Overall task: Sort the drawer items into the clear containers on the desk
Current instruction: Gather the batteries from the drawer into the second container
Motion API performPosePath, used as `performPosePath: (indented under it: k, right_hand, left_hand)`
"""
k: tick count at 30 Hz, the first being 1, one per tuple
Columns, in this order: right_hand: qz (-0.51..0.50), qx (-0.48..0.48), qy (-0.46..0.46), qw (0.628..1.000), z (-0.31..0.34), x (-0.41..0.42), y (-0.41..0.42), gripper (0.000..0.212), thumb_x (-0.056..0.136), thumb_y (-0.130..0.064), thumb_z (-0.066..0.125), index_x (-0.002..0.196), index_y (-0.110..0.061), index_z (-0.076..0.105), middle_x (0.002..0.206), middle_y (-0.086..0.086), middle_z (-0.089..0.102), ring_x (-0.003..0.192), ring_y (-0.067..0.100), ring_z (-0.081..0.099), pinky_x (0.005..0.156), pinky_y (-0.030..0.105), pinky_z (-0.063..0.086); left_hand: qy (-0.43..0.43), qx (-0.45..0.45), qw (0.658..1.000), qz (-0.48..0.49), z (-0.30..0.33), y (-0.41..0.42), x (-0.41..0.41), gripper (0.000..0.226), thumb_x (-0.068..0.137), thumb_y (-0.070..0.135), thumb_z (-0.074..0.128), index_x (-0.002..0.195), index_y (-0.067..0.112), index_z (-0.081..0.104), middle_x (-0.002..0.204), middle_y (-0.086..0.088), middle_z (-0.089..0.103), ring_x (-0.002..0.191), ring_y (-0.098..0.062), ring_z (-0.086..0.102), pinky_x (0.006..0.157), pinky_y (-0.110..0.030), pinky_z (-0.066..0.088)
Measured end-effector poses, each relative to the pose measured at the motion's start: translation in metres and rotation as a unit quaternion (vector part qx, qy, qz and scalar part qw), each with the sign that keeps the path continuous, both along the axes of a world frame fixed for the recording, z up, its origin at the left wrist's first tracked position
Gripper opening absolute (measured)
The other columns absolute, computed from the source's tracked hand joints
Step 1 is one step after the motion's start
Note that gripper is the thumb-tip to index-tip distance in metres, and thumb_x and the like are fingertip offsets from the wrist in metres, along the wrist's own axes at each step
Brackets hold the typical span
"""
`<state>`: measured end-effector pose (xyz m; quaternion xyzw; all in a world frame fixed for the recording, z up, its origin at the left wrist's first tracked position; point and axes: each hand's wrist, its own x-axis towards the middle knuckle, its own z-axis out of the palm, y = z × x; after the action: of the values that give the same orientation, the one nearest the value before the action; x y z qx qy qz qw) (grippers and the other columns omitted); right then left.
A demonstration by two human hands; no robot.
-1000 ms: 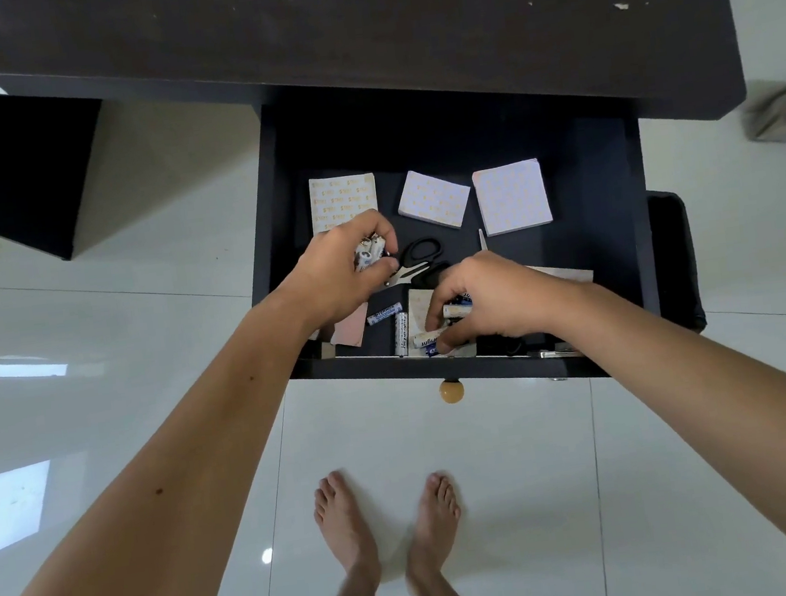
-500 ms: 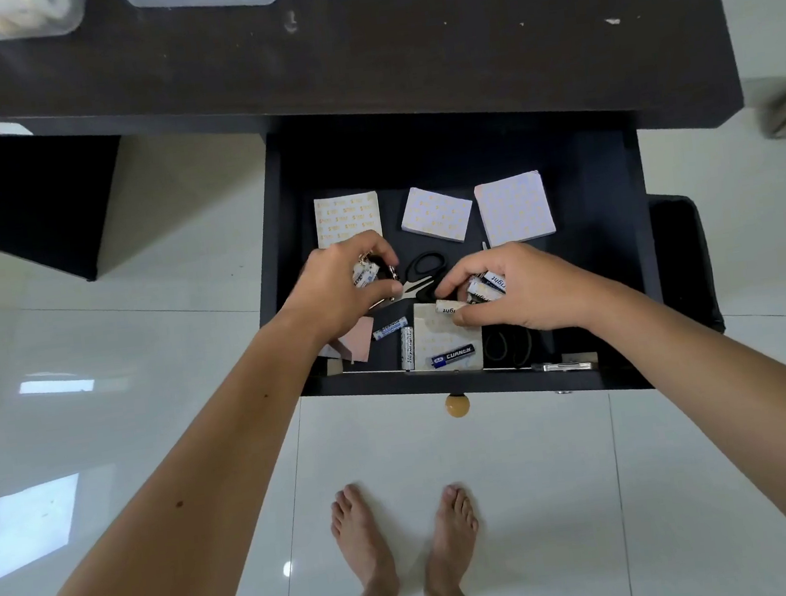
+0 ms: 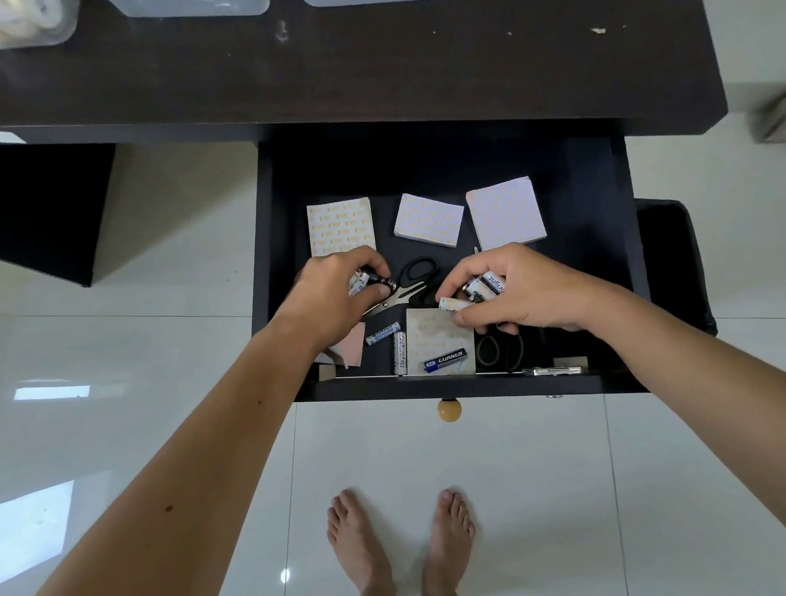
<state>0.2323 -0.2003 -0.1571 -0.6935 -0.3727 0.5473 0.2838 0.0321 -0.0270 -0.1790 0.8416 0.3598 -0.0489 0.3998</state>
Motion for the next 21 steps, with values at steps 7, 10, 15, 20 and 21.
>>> performPosePath:
  k: [7, 10, 15, 20, 21]
  right_hand:
    - [0.010, -0.004, 0.017, 1.000, 0.001, -0.005, -0.003, 0.030, 0.084, -0.005, 0.088, 0.103, -0.018, 0.069, 0.087, 0.011, 0.074, 0.064, 0.019, 0.066, 0.040, 0.025, 0.043]
    - [0.042, -0.005, 0.002, 0.999, 0.005, -0.007, 0.000, 0.031, 0.085, -0.010, 0.089, 0.106, -0.028, 0.076, 0.087, 0.005, 0.077, 0.059, 0.013, 0.064, 0.047, 0.025, 0.050]
    - [0.128, -0.012, -0.111, 0.985, 0.002, -0.017, 0.003, 0.021, 0.074, -0.035, 0.097, 0.085, -0.034, 0.079, 0.087, -0.026, 0.072, 0.073, -0.003, 0.065, 0.065, 0.009, 0.044]
    - [0.190, 0.017, -0.192, 0.963, -0.009, -0.027, 0.008, 0.023, 0.073, -0.035, 0.097, 0.091, -0.035, 0.083, 0.090, -0.016, 0.072, 0.091, 0.002, 0.064, 0.075, 0.023, 0.044]
    - [0.200, 0.019, -0.209, 0.957, -0.011, -0.027, 0.010, 0.026, 0.073, -0.038, 0.097, 0.095, -0.037, 0.083, 0.091, -0.014, 0.071, 0.090, 0.005, 0.063, 0.075, 0.030, 0.047]
  left_hand:
    - [-0.081, -0.040, 0.996, 0.010, 0.008, -0.003, -0.001, 0.008, 0.100, 0.034, 0.070, 0.107, 0.036, 0.070, 0.117, -0.001, 0.064, 0.104, -0.023, 0.064, 0.088, -0.041, 0.059]
    - [-0.075, -0.048, 0.996, -0.001, 0.009, -0.004, -0.001, 0.009, 0.101, 0.035, 0.068, 0.109, 0.035, 0.069, 0.121, -0.001, 0.062, 0.110, -0.022, 0.062, 0.090, -0.040, 0.057]
    - [-0.058, -0.040, 0.997, -0.027, 0.009, -0.004, -0.001, 0.012, 0.098, 0.034, 0.073, 0.106, 0.027, 0.068, 0.118, 0.005, 0.065, 0.114, -0.017, 0.060, 0.093, -0.037, 0.055]
    - [-0.051, -0.052, 0.996, -0.053, 0.009, -0.004, -0.005, 0.015, 0.092, 0.037, 0.079, 0.101, 0.032, 0.069, 0.106, 0.012, 0.069, 0.105, -0.013, 0.064, 0.087, -0.032, 0.058]
    - [-0.054, -0.058, 0.995, -0.059, 0.008, -0.004, -0.006, 0.016, 0.092, 0.036, 0.079, 0.104, 0.033, 0.069, 0.108, 0.011, 0.069, 0.106, -0.013, 0.065, 0.088, -0.031, 0.057]
